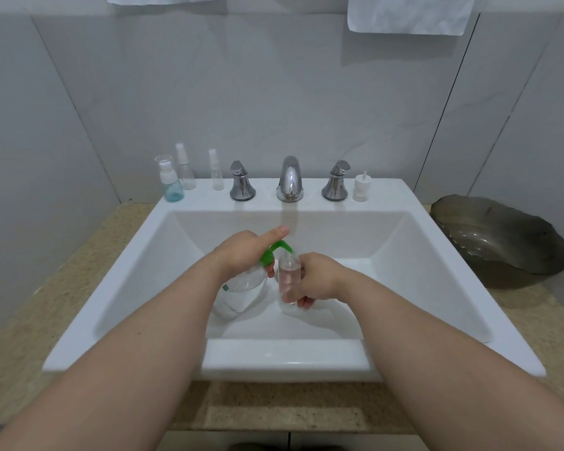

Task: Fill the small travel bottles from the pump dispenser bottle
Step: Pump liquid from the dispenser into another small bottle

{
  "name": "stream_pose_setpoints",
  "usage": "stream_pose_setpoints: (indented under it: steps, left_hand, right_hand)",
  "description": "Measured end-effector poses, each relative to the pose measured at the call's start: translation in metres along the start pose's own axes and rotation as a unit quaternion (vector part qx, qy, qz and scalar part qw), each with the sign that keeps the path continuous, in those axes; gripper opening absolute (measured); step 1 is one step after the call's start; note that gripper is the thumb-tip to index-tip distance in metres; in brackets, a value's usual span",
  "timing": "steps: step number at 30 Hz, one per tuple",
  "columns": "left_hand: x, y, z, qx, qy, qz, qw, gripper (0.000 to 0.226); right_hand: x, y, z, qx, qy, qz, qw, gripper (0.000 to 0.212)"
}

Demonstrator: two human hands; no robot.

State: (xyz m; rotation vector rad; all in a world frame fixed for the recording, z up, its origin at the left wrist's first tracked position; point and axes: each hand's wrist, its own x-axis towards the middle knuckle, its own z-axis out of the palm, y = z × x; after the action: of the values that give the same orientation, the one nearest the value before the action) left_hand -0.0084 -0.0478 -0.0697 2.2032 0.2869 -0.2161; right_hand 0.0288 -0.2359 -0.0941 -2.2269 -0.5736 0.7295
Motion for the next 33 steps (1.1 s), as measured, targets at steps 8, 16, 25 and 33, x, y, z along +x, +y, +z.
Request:
stream_pose_setpoints:
  steps: [8, 16, 25, 33]
  left_hand:
    - [-0.0006, 0.0017, 0.0003, 0.018, 0.008, -0.004, 1.0, 0.09]
    - [-0.0028, 0.006, 0.0018, 0.02, 0.007, 0.002, 1.0, 0.071]
    - [-0.0032, 0.007, 0.0011, 0.047, 0.001, 0.017, 0.999, 0.06]
    - [0.0004, 0.0023, 0.0004, 0.018, 0.003, 0.003, 1.0, 0.082]
  right_hand:
    - [0.0008, 0.0003, 0.0004, 0.007, 0.0, 0.001, 1.0, 0.035]
    - [0.0016, 0.0025, 0.0001, 0.004, 0.001, 0.002, 1.0, 0.039]
    - [-0.0023, 0.0003, 0.0007, -0.017, -0.005, 0.004, 1.0, 0.044]
    - [-0.0019, 0.0006, -0.0005, -0.003, 0.0, 0.001, 1.0, 0.034]
